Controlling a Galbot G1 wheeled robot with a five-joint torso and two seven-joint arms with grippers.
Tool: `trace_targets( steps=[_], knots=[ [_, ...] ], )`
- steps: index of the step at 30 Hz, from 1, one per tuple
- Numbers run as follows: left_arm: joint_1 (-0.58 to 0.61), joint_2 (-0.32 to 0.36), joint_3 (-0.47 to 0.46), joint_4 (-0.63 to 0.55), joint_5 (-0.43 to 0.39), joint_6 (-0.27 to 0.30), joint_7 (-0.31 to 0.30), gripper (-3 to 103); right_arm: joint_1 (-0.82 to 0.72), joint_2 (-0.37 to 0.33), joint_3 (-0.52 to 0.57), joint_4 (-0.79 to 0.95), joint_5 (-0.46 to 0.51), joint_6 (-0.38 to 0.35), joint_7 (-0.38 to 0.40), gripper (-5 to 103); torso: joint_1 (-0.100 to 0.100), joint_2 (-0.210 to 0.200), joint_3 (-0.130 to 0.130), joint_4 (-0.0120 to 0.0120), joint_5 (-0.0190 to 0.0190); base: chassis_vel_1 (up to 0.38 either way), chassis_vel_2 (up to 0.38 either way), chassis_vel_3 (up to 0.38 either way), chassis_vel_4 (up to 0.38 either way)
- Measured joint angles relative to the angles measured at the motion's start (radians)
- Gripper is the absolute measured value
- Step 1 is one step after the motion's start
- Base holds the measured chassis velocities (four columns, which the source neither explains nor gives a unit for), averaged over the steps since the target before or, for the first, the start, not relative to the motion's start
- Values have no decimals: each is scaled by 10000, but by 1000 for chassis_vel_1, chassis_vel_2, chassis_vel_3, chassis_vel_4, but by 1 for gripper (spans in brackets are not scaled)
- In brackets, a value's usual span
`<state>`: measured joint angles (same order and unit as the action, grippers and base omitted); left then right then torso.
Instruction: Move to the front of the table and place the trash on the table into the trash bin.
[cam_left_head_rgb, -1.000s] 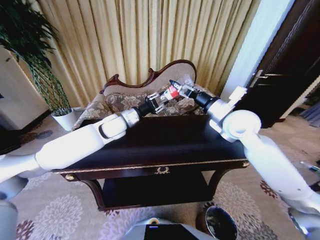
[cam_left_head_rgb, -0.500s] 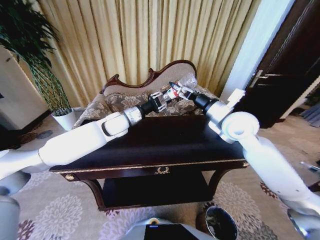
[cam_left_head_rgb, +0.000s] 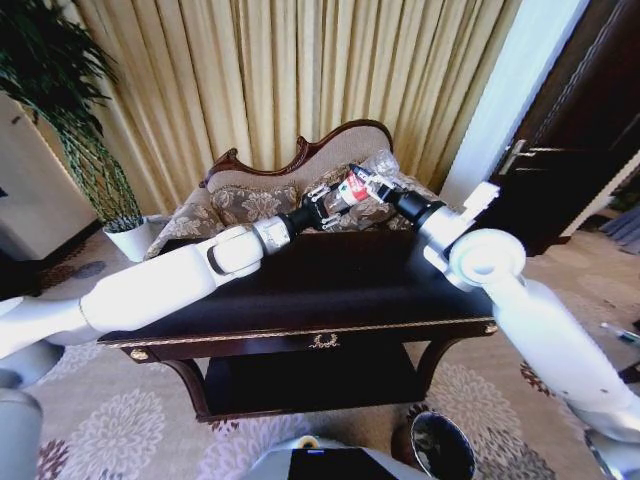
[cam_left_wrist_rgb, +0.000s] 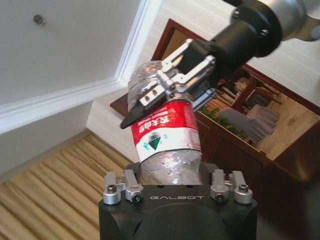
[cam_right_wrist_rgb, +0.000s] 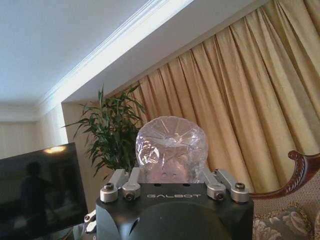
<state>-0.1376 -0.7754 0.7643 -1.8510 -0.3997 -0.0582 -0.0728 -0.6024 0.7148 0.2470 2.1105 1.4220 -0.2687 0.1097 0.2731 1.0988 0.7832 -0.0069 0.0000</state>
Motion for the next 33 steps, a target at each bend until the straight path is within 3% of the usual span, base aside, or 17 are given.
trace_targets(
  steps=[6, 8, 10, 18, 21, 22, 23, 24, 25, 26, 27, 30, 33],
  knots=[
    [149, 223, -306, -212, -364, 174, -5, 85, 4, 80, 52, -65, -16, 97, 216, 27, 0, 0, 0, 0, -1, 0, 0, 0, 0],
    [345, 361, -459, -415, -909, 258, -32, 94, -57, 108, 129, -143, -44, 230, 304, 27, 0, 0, 0, 0, -2, 0, 0, 0, 0],
    [474, 475, -603, -582, -1358, 348, -45, 98, -119, 125, 209, -187, -55, 299, 391, 27, 0, 0, 0, 0, -2, 0, 0, 0, 0],
    [1158, 662, -1441, -949, -2361, 604, 46, 100, -215, 85, 506, -523, -207, 559, 609, 27, 0, 0, 0, -3, 0, 0, 0, 0, 0],
    [1679, 870, -2236, -1071, -2660, 862, -63, 100, -242, 26, 570, -618, -463, 598, 1065, 27, 0, 0, 0, -3, 0, 0, 0, 0, 0],
    [1910, 1013, -2652, -1136, -2769, 1099, -97, 100, -268, -15, 579, -616, -579, 586, 1308, 27, 0, 0, 0, -2, 0, 0, 0, 0, 0],
    [2259, 1233, -3410, -1276, -3091, 1818, -192, 100, -342, -99, 590, -605, -910, 523, 1710, 27, 0, 1, 0, 1, -2, 0, 0, 0, 0],
    [2259, 1233, -3410, -1276, -3091, 1818, -192, 100, -342, -99, 590, -605, -910, 523, 1710, 27, 0, 1, 0, 1, -2, 0, 0, 0, 0],
    [2396, 1338, -3757, -1345, -3338, 2158, -358, 100, -393, -150, 593, -607, -1197, 466, 1907, 27, 0, 0, -1, 4, -2, 0, 0, 0, 0],
    [2605, 1571, -4303, -1415, -3824, 2545, -988, 100, -527, -256, 608, -648, -1950, 319, 2253, 27, -1, 1, -1, 4, -1, 0, 0, 0, 0],
    [2605, 1571, -4303, -1415, -3824, 2545, -988, 100, -527, -256, 608, -648, -1950, 319, 2253, 27, -1, 1, -1, 4, -1, 0, 0, 0, 0],
    [3063, 2225, -5592, -1399, -4583, 3074, -2192, 100, -962, -563, 697, -644, -3372, -254, 2724, 27, 0, 0, 0, -4, 1, 0, 0, 0, 0],
    [3526, 2740, -6525, -1458, -5379, 3631, -2839, 100, -1198, -751, 813, -545, -4054, -667, 2861, 27, 0, 0, 0, -3, 2, 0, 0, 0, 0]
  ],
)
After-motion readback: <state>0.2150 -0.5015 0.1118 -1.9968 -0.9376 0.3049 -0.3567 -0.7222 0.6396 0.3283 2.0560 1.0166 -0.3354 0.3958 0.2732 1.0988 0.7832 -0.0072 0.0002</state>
